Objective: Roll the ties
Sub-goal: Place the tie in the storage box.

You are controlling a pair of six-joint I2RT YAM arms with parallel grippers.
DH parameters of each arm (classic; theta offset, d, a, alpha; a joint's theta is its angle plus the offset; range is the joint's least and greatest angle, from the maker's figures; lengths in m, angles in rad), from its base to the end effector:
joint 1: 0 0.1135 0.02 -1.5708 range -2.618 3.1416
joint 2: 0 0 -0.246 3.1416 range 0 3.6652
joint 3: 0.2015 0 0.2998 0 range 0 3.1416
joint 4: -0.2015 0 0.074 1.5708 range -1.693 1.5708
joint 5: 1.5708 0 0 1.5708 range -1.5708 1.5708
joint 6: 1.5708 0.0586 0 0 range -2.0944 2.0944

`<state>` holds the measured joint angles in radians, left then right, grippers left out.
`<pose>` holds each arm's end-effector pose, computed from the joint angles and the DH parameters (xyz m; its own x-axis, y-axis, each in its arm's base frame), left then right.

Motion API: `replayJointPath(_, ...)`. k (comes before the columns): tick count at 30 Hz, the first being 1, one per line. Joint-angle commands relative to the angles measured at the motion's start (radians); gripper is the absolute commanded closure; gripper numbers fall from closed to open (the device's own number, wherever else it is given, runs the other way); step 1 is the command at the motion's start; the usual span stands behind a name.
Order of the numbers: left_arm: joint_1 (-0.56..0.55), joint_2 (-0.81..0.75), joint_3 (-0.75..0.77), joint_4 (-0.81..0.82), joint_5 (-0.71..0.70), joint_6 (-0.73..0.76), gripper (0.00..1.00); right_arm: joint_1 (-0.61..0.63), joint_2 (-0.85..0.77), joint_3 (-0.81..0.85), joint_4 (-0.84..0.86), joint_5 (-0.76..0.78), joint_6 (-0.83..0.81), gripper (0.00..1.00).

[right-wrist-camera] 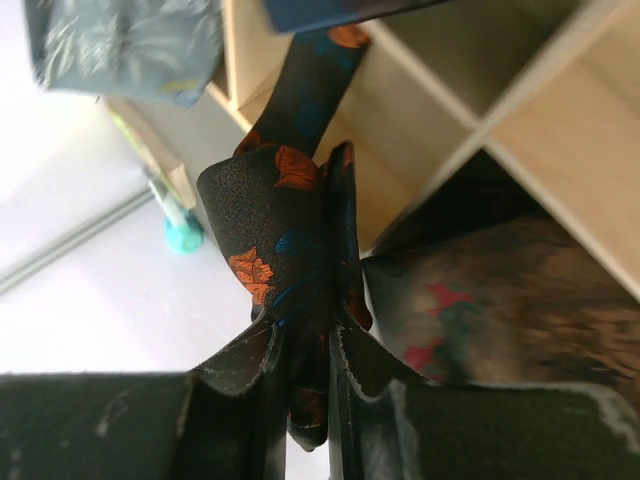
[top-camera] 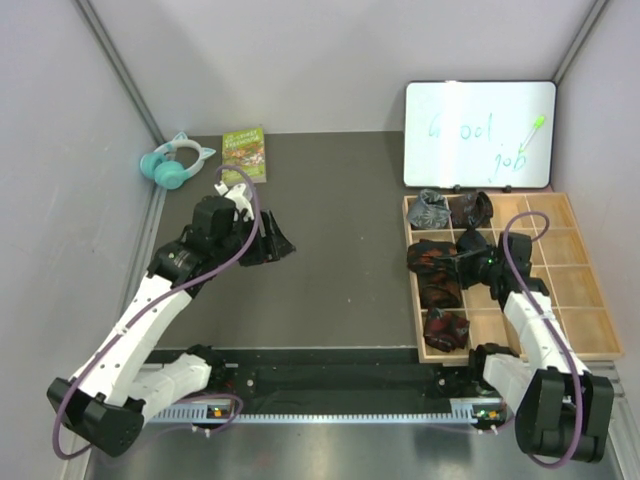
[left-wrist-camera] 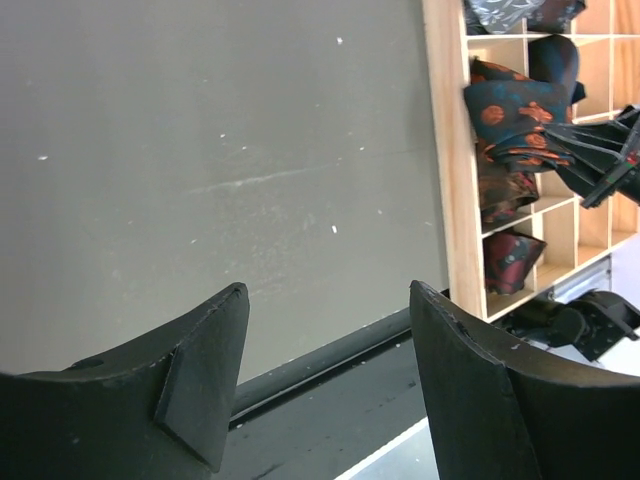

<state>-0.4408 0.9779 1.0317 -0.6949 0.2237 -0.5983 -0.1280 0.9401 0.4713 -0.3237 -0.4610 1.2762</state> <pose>0.2456 -0.1303 0.3148 -0.7718 -0.2431 -0.5875 0.1720 0.8097 -0.5610 0.2541 -0.0064 0.1429 -0.3921 0.9146 0.0993 0.6191 0.1825 0.7638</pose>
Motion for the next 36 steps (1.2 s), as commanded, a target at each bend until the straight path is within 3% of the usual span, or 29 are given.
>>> replayJointPath(1, 0.016, -0.038, -0.018, -0.015, -0.018, 0.029, 0.30, -0.039, -0.007, 0.020, -0.084, 0.080, 0.014, 1.00)
replayJointPath(7, 0.034, -0.056, -0.036, -0.011, -0.006, 0.035, 0.30, -0.053, 0.035, 0.052, -0.078, 0.110, 0.046, 1.00)
replayJointPath(21, 0.083, -0.068, -0.096, 0.018, 0.028, 0.038, 0.30, -0.053, 0.334, 0.193, 0.018, 0.071, 0.071, 1.00)
replayJointPath(29, 0.116, -0.050, -0.117, 0.038, 0.063, 0.054, 0.30, -0.053, 0.385, 0.194, 0.066, 0.064, 0.058, 1.00)
replayJointPath(32, 0.125, -0.045, -0.119, 0.043, 0.072, 0.060, 0.30, -0.048, 0.384, 0.190, 0.064, 0.064, 0.048, 0.80)
replayJointPath(36, 0.131, -0.050, -0.124, 0.041, 0.081, 0.061, 0.30, -0.041, 0.356, 0.187, 0.063, 0.062, 0.049, 0.65)
